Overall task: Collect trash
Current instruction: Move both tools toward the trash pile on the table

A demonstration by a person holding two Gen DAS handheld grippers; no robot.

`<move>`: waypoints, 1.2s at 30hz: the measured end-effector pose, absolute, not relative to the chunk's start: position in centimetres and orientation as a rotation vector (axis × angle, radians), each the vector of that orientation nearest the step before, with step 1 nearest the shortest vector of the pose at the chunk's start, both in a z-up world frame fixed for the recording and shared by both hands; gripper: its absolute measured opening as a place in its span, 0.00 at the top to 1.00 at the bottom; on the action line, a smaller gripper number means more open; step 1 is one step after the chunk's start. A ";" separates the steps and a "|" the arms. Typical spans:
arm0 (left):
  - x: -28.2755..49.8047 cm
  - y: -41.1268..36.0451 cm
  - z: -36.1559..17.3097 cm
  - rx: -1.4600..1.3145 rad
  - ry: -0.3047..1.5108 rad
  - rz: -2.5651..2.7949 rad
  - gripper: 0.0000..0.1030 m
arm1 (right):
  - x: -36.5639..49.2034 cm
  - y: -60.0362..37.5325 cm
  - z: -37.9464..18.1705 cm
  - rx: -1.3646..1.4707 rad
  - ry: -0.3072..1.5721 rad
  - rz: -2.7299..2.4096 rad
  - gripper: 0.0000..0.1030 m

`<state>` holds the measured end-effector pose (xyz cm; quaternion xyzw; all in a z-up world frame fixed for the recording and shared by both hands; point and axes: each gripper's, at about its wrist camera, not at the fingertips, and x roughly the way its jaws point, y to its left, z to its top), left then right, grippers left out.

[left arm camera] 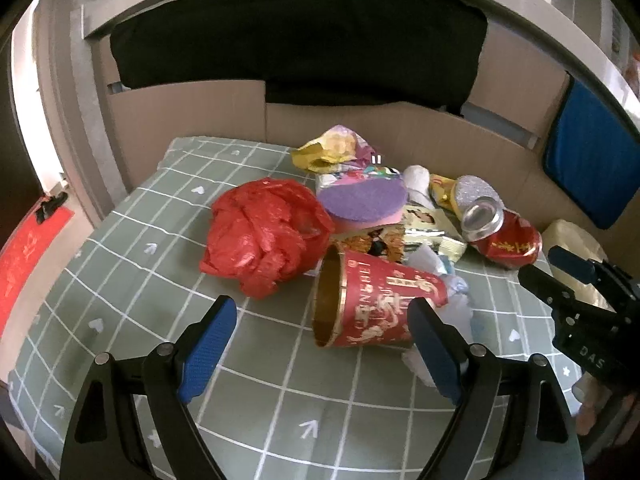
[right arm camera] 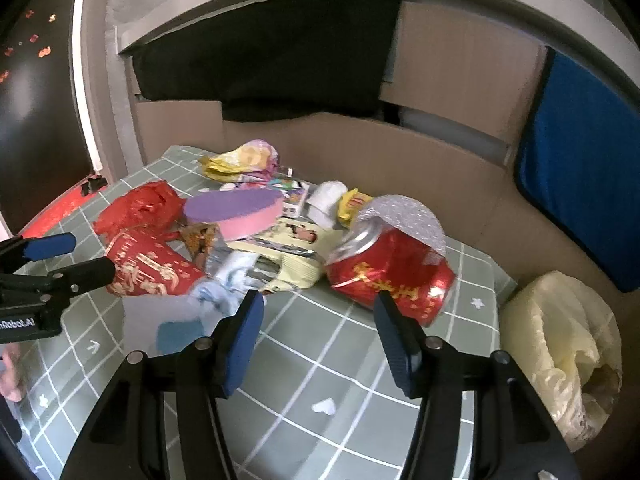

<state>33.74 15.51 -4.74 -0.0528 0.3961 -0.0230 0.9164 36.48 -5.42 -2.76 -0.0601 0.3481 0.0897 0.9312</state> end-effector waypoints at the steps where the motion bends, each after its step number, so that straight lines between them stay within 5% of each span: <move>1: 33.7 15.3 -4.7 -0.107 0.816 -0.054 0.16 | 36.4 -5.7 -2.7 -0.123 0.711 0.175 0.47; 16: 34.7 11.7 -6.0 -0.184 0.830 -0.112 0.19 | 34.9 -10.9 -3.4 -0.057 0.697 0.083 0.47; 25: 36.6 13.2 -8.1 -0.354 0.865 -0.062 0.30 | 34.1 -13.6 -4.4 0.011 0.698 0.064 0.47; 32: 35.2 14.4 -6.5 -0.337 0.822 -0.092 0.55 | 33.7 -14.3 -5.0 0.043 0.713 0.075 0.47; 36: 34.0 14.8 -4.8 -0.298 0.755 -0.128 0.56 | 33.7 -14.1 -5.0 0.057 0.719 0.091 0.47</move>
